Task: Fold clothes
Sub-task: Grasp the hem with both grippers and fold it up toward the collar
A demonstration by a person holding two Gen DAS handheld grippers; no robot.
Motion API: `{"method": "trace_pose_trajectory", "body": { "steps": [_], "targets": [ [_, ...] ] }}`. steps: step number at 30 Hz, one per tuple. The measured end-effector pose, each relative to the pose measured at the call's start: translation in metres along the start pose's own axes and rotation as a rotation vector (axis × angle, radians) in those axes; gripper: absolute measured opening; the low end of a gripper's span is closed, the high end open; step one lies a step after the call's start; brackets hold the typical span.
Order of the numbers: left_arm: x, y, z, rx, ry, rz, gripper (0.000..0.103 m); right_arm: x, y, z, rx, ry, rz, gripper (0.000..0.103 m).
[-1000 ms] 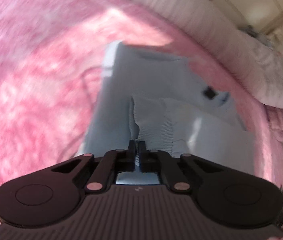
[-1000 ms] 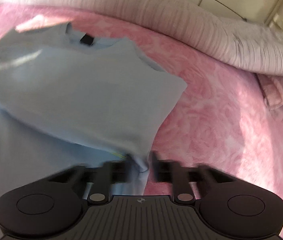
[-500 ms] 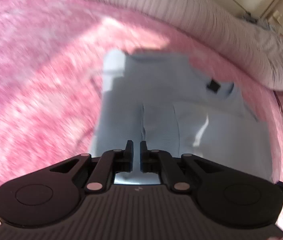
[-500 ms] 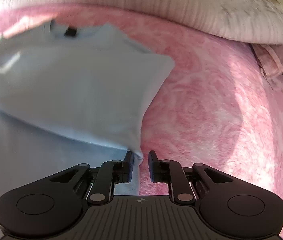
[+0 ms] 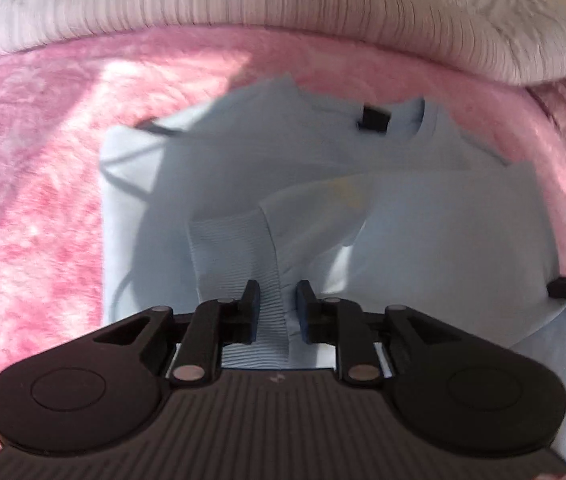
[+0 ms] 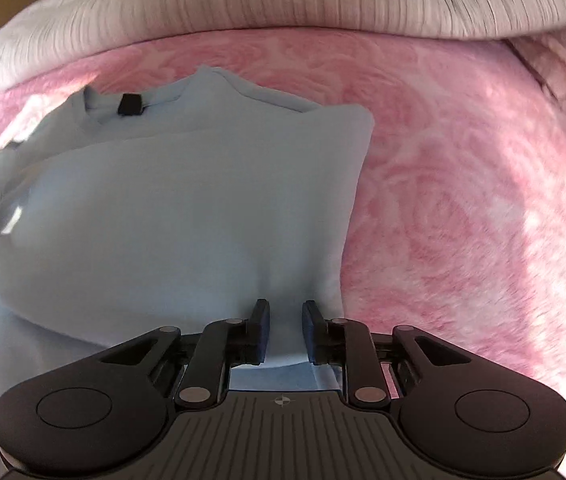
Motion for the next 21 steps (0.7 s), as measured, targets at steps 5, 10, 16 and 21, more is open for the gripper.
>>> {"method": "trace_pose_trajectory", "body": {
  "steps": [5, 10, 16, 21],
  "targets": [
    [0.003, 0.016, -0.005, 0.013, -0.018, -0.041, 0.017, 0.004, 0.007, -0.007, -0.016, 0.015, -0.014, 0.024],
    [0.014, 0.022, -0.009, 0.029, -0.008, -0.059, 0.016, 0.005, 0.010, -0.018, -0.034, 0.060, -0.038, 0.025],
    [0.039, 0.056, -0.017, 0.046, 0.028, -0.132, 0.016, 0.037, 0.043, -0.033, -0.129, 0.073, -0.083, 0.025],
    [0.057, 0.106, -0.018, 0.023, 0.036, -0.219, 0.016, 0.054, 0.097, -0.043, -0.208, 0.117, -0.183, 0.025]
  ]
}}
Point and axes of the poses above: each gripper's, at about its wrist camera, not at the fingertips, and x roughly against the way its jaws point, z to its right, y to its underside, the point moved 5 cm from there along -x, roughly the way its jaws point, and after that the axes turned 4 degrees about -x, right-handed, at the moved point
